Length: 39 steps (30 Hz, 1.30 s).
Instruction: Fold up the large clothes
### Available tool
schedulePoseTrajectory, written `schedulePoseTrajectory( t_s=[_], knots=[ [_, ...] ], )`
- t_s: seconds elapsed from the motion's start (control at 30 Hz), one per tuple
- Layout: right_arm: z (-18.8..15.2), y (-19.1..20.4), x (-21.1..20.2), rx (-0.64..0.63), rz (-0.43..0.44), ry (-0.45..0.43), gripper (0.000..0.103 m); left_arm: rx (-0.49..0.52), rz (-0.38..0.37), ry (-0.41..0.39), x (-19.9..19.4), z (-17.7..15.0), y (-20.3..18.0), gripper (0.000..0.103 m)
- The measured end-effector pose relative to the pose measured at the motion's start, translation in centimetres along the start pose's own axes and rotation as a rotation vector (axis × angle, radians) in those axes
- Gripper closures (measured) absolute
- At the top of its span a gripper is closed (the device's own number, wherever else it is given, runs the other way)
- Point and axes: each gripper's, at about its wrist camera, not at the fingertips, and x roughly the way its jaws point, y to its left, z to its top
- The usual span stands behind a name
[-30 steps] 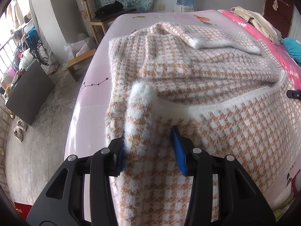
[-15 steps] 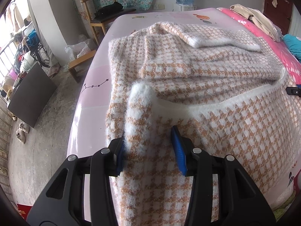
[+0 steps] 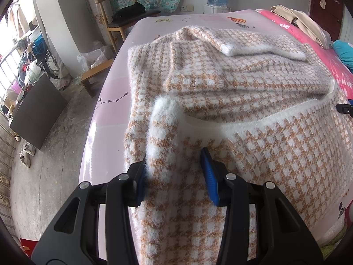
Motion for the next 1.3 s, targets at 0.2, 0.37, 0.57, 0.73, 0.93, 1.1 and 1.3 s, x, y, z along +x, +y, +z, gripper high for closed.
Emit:
schedulePoseTrajectory(
  t_s=[0.2, 0.37, 0.57, 0.73, 0.93, 1.1, 1.3],
  knots=[
    [-0.3, 0.7, -0.2, -0.024, -0.030, -0.010, 0.069, 0.000, -0.001, 0.000, 0.0, 0.0, 0.0, 0.061],
    [-0.5, 1.7, -0.4, -0.071, -0.071, -0.022, 0.074, 0.002, 0.002, 0.000, 0.0, 0.0, 0.0, 0.061],
    [-0.7, 2.7, -0.5, -0.122, -0.122, -0.033, 0.077, -0.001, 0.000, 0.000, 0.0, 0.0, 0.0, 0.061],
    [-0.8, 3.0, -0.5, -0.145, -0.148, -0.039, 0.078, 0.000, 0.000, 0.000, 0.0, 0.0, 0.0, 0.061],
    [-0.9, 3.1, -0.5, -0.148, -0.151, -0.041, 0.078, -0.001, 0.001, 0.000, 0.1, 0.0, 0.0, 0.060],
    [-1.0, 3.3, -0.6, -0.149, -0.156, -0.043, 0.078, 0.000, 0.002, 0.000, 0.1, 0.0, 0.0, 0.060],
    [-0.9, 3.2, -0.5, -0.149, -0.156, -0.044, 0.078, 0.000, 0.005, 0.000, 0.2, 0.1, 0.1, 0.059]
  ],
)
